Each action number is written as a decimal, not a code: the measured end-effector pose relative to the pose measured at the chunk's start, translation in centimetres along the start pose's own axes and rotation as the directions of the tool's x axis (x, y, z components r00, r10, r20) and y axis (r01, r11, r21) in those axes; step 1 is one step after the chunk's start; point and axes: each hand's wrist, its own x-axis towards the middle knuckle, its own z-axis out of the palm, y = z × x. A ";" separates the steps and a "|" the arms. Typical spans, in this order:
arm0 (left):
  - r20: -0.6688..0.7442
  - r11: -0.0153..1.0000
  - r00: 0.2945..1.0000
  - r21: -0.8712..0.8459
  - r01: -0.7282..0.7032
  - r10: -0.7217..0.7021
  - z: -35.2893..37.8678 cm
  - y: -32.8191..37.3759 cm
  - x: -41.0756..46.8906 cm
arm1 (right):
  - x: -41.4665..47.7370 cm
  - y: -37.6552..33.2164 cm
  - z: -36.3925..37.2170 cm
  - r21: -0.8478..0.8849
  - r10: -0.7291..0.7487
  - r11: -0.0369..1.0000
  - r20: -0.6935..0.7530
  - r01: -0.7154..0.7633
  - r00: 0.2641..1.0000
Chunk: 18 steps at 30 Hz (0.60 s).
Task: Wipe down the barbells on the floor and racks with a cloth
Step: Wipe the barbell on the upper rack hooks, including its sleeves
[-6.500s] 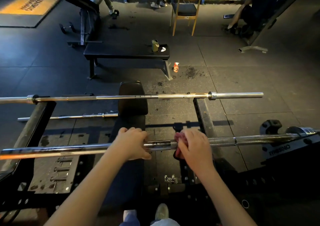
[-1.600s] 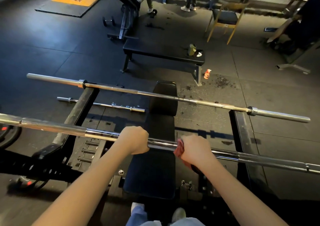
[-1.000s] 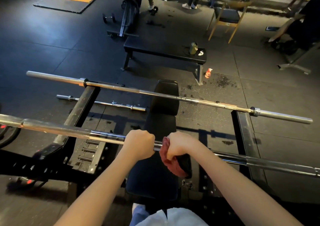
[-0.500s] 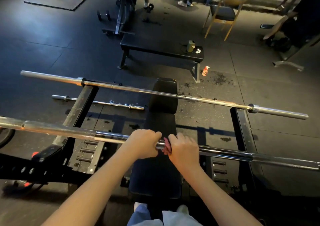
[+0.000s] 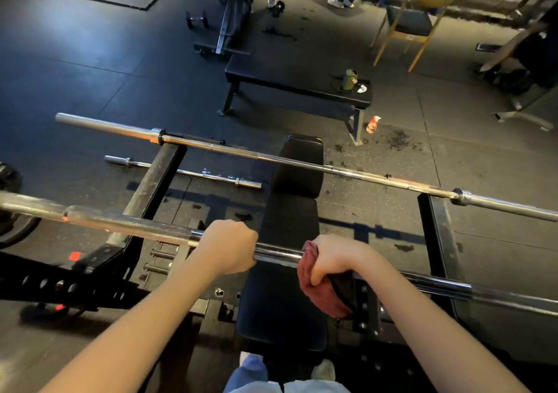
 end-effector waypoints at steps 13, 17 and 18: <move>-0.002 1.000 1.000 -0.024 -0.001 0.001 0.4 0.0 0.3 | 0.6 -2.7 3.8 -0.282 -0.197 0.957 -0.452 0.070 0.870; 0.021 0.999 1.000 -0.044 -0.013 0.014 0.2 0.0 0.3 | 0.8 -3.8 0.6 -0.068 -0.097 0.993 -0.047 0.094 0.994; 0.035 0.998 0.999 -0.057 -0.021 0.024 0.1 -0.1 0.4 | 0.7 -3.7 1.2 -0.101 -0.100 0.991 -0.101 0.089 0.990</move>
